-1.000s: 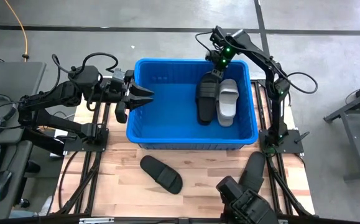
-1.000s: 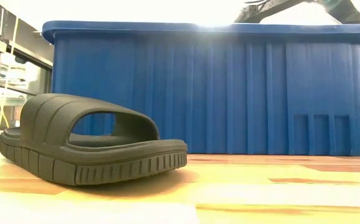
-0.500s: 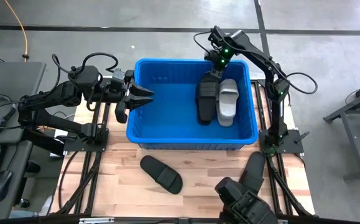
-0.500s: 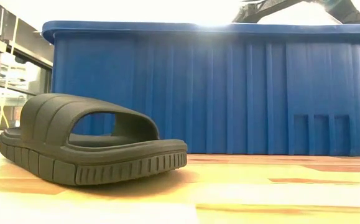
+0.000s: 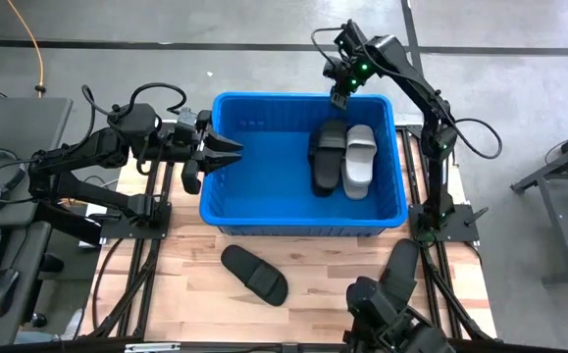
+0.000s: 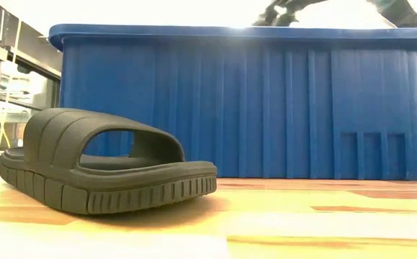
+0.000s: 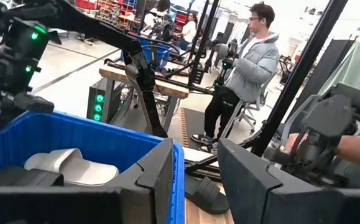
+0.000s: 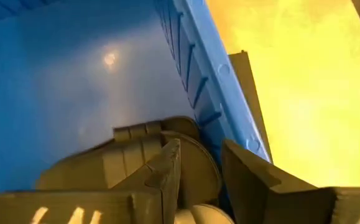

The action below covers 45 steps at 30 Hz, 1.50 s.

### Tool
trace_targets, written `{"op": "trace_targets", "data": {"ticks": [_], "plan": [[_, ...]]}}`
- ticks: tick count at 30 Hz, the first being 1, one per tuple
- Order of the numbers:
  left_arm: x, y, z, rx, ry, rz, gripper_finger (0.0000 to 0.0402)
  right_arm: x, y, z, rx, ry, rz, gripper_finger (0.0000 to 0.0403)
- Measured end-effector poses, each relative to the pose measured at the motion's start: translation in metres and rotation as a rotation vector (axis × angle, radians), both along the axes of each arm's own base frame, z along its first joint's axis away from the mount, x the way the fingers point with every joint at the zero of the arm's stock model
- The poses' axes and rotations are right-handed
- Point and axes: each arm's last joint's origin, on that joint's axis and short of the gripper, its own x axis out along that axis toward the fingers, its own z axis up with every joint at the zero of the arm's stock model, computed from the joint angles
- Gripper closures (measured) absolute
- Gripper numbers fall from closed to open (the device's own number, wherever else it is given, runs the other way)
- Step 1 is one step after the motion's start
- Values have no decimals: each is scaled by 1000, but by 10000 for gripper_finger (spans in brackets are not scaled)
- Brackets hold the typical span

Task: Pick and place slides into bin
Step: Put the left black slide into the blue bin

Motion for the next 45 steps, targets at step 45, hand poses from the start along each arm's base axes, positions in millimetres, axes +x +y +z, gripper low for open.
{"op": "trace_targets", "data": {"ticks": [45], "plan": [[0, -5, -5, 18, 49, -176, 284, 42, 169, 47, -183, 133, -141, 329]]}}
